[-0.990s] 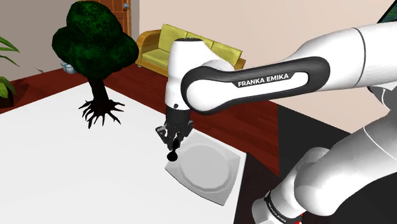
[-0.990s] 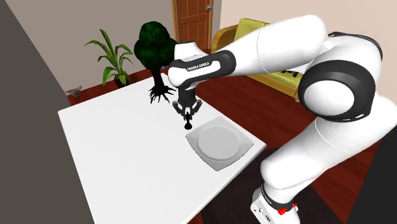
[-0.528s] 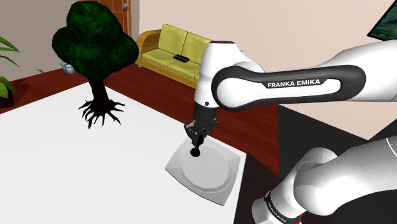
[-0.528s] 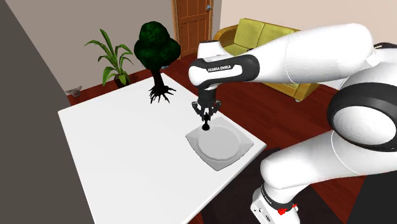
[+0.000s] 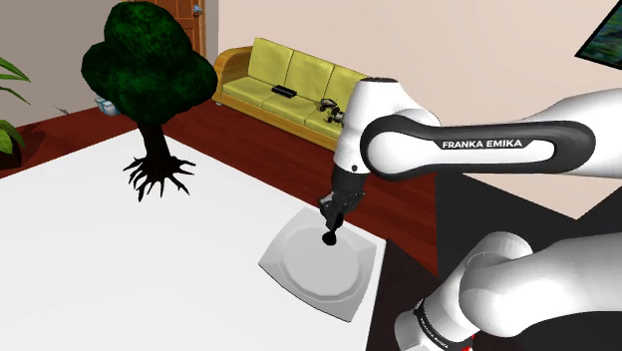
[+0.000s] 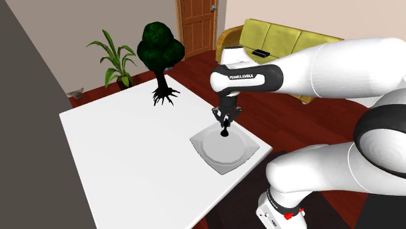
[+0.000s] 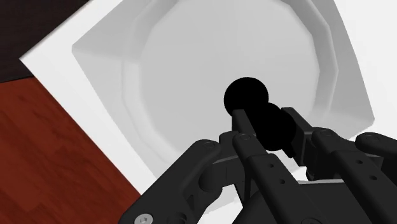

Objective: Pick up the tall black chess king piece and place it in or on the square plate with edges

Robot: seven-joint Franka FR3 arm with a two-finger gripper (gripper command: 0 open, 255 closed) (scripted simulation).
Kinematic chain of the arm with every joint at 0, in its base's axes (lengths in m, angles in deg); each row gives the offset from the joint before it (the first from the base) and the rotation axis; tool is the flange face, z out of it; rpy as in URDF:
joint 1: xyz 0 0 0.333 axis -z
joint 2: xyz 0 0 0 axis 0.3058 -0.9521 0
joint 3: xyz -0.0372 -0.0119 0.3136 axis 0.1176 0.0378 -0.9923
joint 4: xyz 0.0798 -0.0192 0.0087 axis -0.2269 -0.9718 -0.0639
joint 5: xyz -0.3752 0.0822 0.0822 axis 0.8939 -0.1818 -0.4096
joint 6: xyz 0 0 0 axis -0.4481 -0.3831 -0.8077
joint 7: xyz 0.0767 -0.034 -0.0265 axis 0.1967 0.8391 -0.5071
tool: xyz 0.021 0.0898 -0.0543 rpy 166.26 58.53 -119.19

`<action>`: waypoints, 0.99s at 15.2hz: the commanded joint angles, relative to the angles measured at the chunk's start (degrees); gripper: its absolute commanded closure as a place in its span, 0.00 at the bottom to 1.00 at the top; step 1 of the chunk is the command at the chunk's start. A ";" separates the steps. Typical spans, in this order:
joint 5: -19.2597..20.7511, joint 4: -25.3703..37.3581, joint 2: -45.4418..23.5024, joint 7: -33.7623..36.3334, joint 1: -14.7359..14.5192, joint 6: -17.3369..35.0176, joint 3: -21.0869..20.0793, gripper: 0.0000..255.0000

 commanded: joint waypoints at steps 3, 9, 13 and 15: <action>-0.30 -2.06 -1.60 -0.27 -0.01 3.67 -0.46 1.00; -0.82 -4.94 -4.34 -0.56 -0.08 9.27 -1.23 1.00; -1.08 -6.28 -6.08 -0.70 -0.09 12.34 -1.65 1.00; -1.07 -6.27 -6.10 -0.70 -0.09 12.35 -1.65 1.00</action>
